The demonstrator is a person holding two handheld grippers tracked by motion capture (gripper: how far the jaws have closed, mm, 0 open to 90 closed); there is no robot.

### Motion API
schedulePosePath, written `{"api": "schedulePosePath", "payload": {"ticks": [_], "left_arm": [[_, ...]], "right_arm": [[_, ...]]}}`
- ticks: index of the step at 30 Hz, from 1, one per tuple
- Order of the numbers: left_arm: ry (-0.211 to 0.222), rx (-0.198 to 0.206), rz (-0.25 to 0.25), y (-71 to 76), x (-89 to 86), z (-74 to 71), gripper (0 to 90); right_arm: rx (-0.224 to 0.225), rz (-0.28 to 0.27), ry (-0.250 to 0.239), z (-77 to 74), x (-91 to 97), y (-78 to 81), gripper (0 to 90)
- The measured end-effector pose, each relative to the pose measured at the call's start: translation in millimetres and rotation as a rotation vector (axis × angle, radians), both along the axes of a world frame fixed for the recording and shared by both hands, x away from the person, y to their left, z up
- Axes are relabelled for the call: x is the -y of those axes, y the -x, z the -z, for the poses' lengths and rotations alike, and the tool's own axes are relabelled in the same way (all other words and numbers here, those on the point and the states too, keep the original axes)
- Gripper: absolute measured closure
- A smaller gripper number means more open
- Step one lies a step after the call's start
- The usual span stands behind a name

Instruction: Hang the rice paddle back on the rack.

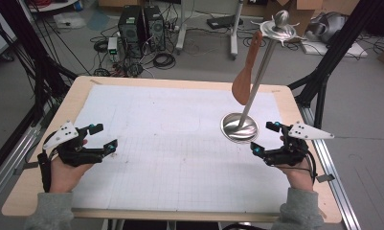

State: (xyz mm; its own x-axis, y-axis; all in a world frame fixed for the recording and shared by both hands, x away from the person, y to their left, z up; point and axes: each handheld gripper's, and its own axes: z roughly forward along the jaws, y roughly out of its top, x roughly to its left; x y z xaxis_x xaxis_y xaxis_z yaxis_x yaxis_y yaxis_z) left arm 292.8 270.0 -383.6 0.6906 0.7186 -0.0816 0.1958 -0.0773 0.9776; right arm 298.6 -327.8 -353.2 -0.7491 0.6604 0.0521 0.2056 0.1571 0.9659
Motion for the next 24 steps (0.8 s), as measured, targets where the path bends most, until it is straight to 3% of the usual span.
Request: {"api": "schedulePosePath", "payload": {"ticks": [6, 18, 24], "left_arm": [[-0.01, -0.001, -0.028, 3.1, -9.0, -1.8, 14.5], [-0.017, -0.021, -0.145, 7.6, -27.9, 1.7, 14.5], [-0.019, -0.025, -0.15, 8.0, -27.3, 1.6, 14.5]], "right_arm": [[0.005, 0.03, -0.002, 2.8, 3.4, -0.3, 0.3], [0.014, 0.144, -0.047, 8.3, 23.9, 1.3, 0.2], [0.012, 0.151, -0.052, 8.5, 24.3, 1.1, 0.2]]}}
